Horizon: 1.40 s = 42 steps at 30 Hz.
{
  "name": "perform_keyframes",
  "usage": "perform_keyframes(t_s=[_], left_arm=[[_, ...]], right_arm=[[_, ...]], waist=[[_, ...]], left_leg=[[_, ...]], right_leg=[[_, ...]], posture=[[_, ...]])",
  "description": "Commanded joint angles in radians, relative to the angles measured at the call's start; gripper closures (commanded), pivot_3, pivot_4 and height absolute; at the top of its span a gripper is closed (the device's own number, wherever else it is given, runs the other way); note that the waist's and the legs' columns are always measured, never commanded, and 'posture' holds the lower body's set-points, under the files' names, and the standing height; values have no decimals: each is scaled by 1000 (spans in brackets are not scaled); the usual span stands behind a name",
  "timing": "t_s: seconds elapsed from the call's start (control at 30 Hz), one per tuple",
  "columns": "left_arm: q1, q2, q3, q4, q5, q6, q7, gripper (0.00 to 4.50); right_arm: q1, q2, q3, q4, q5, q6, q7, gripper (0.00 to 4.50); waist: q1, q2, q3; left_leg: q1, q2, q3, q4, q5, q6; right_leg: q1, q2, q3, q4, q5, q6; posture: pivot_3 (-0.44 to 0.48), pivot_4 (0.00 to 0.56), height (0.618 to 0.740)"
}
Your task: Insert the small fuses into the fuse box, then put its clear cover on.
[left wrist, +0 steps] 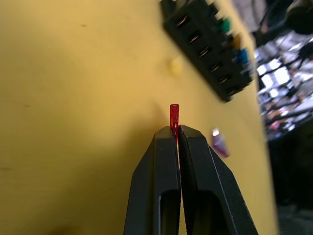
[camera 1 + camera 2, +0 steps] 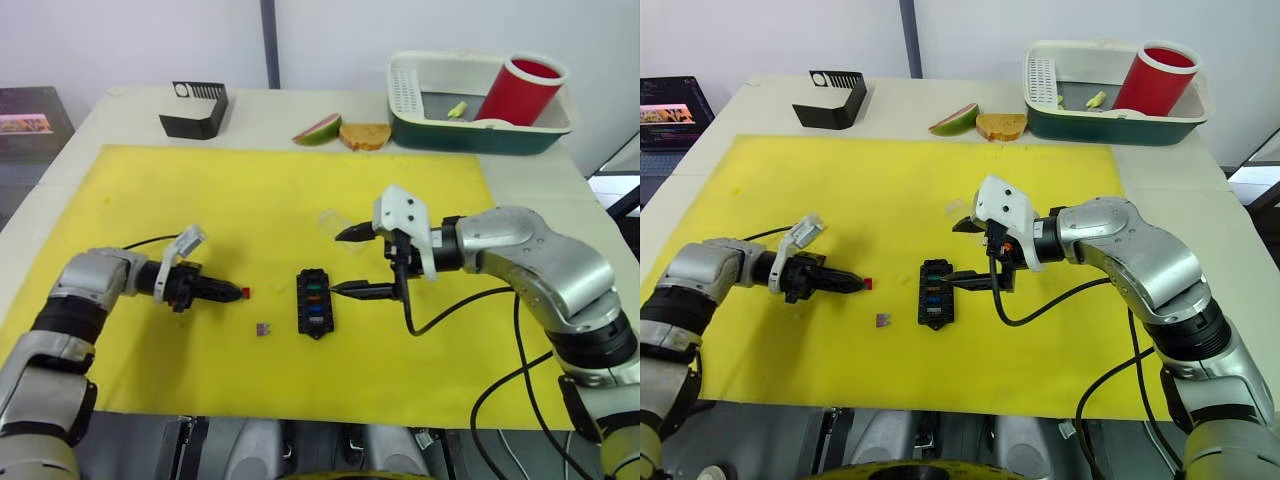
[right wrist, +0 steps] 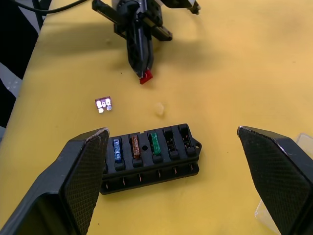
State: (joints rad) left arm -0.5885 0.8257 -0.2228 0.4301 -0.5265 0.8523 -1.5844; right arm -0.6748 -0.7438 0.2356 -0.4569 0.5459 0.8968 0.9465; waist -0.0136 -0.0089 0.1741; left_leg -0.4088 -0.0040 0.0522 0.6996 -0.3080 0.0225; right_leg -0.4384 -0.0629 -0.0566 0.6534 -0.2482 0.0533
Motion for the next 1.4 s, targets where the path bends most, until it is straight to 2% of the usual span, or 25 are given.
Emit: perform_keyframes(t_s=[0.03, 0.27, 0.43, 0.67, 0.7, 0.83, 1.1, 1.4], left_arm=[[64, 16, 93, -116, -82, 150, 67, 4447], [212, 2, 243, -252, -176, 309, 230, 4447], [277, -2, 256, -333, -190, 311, 288, 4447], [284, 2, 229, -315, -166, 275, 314, 4447], [285, 6, 224, -319, -165, 271, 311, 4447], [293, 56, 195, -336, -132, 200, 260, 3157], [218, 183, 92, -249, -19, -4, 65, 3157], [25, 112, -6, -96, 25, -61, -30, 3157]], right_arm=[[-3, 7, -1, -44, 2, 2, -9, 0], [-2, 15, 11, -46, -3, 1, -15, 0], [-7, 20, 18, -41, -4, -3, -14, 0], [-11, 20, 22, -36, -8, -1, -10, 0], [-10, 20, 22, -37, -8, 0, -10, 0], [-6, 20, 19, -43, -8, 5, -11, 0], [-7, 17, 19, -38, -12, 4, -9, 0], [-11, 21, 23, -36, -20, 2, -11, 0]], waist=[[1, 0, 0], [0, 0, 0], [0, 0, 0], [0, 0, 0], [0, 0, 0], [0, 0, 0], [-1, 0, 0], [3, 0, 0]], left_leg=[[0, 0, 0, 0, 0, 0], [0, 0, -1, 0, 0, 0], [1, 0, 0, 0, 0, 0], [1, 0, 0, 0, 0, -1], [1, 0, 0, 0, 0, -1], [1, 0, 0, -1, 0, -1], [1, 0, 0, -2, 1, -2], [0, 0, 0, -1, 0, -1]], right_leg=[[0, 0, 0, 0, 0, 0], [0, 0, 0, 0, 0, 0], [0, -1, 1, 0, 0, 0], [0, -1, 1, 0, 0, 0], [0, -1, 1, 0, 0, 0], [0, -2, 1, 0, 0, 0], [-1, -2, 1, 0, 0, -1], [-1, -3, 1, 0, 0, -1]], posture=[[0, 150, 740], [0, 150, 740], [0, 150, 740], [0, 150, 740], [0, 150, 740], [0, 150, 740], [0, 150, 740], [0, 150, 740]])
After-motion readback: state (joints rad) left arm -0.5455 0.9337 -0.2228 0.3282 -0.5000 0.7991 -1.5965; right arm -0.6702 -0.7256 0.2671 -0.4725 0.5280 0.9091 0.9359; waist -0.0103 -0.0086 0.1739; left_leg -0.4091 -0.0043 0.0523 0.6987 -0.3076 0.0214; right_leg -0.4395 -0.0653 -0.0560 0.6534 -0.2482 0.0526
